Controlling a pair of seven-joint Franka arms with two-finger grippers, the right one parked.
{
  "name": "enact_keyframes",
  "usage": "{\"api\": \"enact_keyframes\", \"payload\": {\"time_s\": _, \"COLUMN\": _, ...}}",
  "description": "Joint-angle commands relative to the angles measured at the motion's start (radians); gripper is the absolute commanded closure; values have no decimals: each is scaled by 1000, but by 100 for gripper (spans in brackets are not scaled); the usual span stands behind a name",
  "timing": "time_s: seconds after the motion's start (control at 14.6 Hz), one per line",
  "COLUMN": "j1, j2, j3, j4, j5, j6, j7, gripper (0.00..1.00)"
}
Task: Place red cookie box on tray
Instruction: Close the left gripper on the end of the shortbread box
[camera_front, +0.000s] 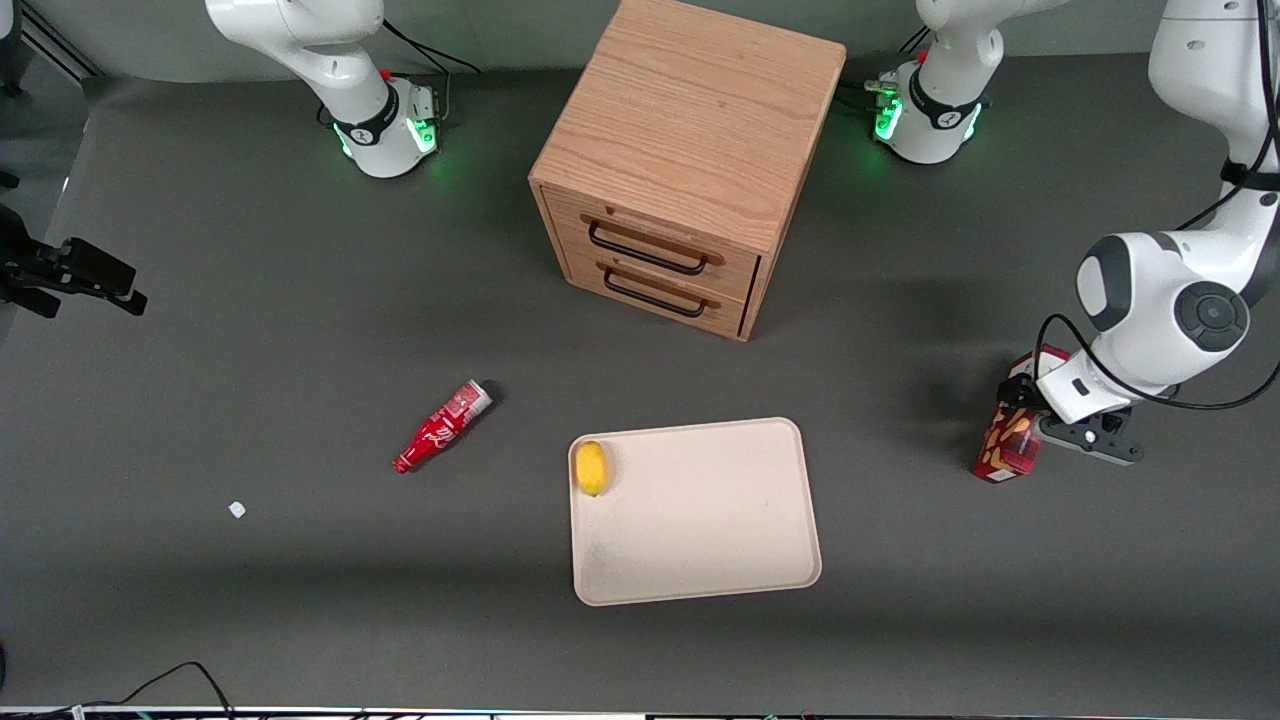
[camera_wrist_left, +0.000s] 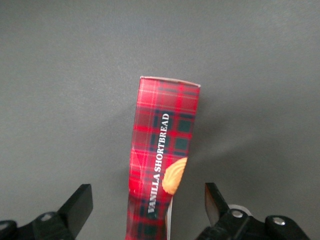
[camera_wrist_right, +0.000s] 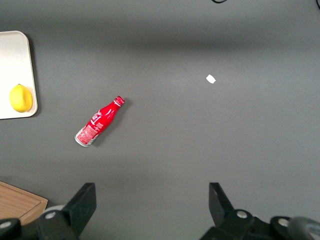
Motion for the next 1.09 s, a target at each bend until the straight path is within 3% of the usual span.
{"api": "enact_keyframes", "payload": {"time_s": 0.0, "j1": -21, "j2": 17, "j3": 26, "j4": -17, "j5": 15, "j6": 37, "j7": 8, "gripper": 0}}
{"api": "enact_keyframes", "payload": {"time_s": 0.21, "j1": -21, "j2": 24, "j3": 26, "j4": -26, "j5": 15, "j6": 35, "j7": 8, "gripper": 1}}
{"api": "enact_keyframes", "payload": {"time_s": 0.27, "j1": -21, "j2": 22, "j3": 26, "j4": -26, "j5": 15, "j6": 31, "j7": 8, "gripper": 15}}
{"api": "enact_keyframes", "payload": {"time_s": 0.48, "j1": -21, "j2": 17, "j3": 26, "j4": -26, "j5": 15, "j6": 17, "j7": 5, "gripper": 75}}
{"api": "enact_keyframes", "payload": {"time_s": 0.55, "j1": -21, "j2": 17, "j3": 24, "j4": -26, "j5": 15, "j6": 15, "j7": 2, "gripper": 91}}
{"api": "enact_keyframes", "payload": {"time_s": 0.62, "j1": -23, "j2": 17, "j3": 24, "j4": -26, "j5": 15, "j6": 14, "j7": 0, "gripper": 100}}
{"api": "enact_keyframes", "payload": {"time_s": 1.03, "j1": -21, "j2": -1, "j3": 24, "j4": -9, "j5": 6, "j6": -37, "j7": -5, "gripper": 100}}
